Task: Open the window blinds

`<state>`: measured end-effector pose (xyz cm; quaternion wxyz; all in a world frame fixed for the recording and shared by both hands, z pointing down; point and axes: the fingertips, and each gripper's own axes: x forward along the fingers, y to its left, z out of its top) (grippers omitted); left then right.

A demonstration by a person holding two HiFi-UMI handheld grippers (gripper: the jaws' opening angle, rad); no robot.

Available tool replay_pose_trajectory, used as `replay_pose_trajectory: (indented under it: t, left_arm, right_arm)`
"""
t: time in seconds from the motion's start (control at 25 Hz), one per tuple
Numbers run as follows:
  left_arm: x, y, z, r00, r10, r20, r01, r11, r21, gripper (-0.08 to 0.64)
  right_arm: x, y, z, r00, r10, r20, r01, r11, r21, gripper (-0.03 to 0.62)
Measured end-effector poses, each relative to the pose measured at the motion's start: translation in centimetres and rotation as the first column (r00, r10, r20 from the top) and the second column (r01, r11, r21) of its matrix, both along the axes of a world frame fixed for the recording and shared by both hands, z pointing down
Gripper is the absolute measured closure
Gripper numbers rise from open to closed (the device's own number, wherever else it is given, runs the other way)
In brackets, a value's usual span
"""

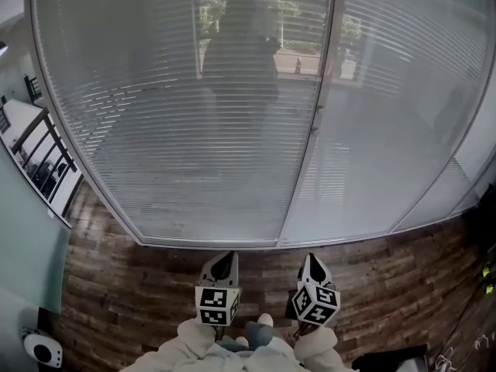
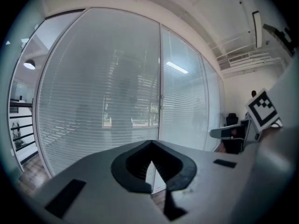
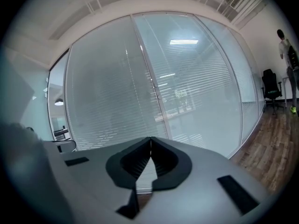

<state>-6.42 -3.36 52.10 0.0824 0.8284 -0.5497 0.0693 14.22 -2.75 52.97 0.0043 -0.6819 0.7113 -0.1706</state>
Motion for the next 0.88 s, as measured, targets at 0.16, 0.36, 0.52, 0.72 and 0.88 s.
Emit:
replay_pose_trajectory:
  t: [0.16, 0.36, 0.52, 0.72, 0.88]
  left_arm:
    - [0.0, -1.8, 0.5, 1.0, -0.015, -0.003, 0.015, 1.0, -0.001, 0.56]
    - [-0.8, -7.3, 0.2, 0.999, -0.042, -0.001, 0.042, 0.999, 0.008, 0.56]
    - [-0.8, -12.5, -1.9, 0.998, -0.057, -0.004, 0.057, 0.998, 0.025, 0.56]
    - [1.2, -19.1, -4.6, 0.998, -0.061, -0.007, 0.062, 0.997, 0.044, 0.56]
    - [2.3, -22.7, -4.4, 0.998, -0.063, -0.002, 0.063, 0.997, 0.049, 0.56]
  right_arm:
    - [0.0, -2.4, 0.3, 1.0, -0.015, 0.001, 0.015, 1.0, -0.01, 0.578]
    - [-0.9, -8.6, 0.2, 0.999, -0.043, 0.018, 0.043, 0.999, -0.005, 0.578]
    - [-0.8, -14.2, -2.2, 0.998, -0.054, 0.023, 0.054, 0.998, 0.021, 0.578]
    - [1.1, -20.9, -4.6, 0.998, -0.062, 0.027, 0.061, 0.998, 0.03, 0.578]
    - [2.4, -24.8, -5.2, 0.998, -0.058, 0.025, 0.056, 0.996, 0.062, 0.578]
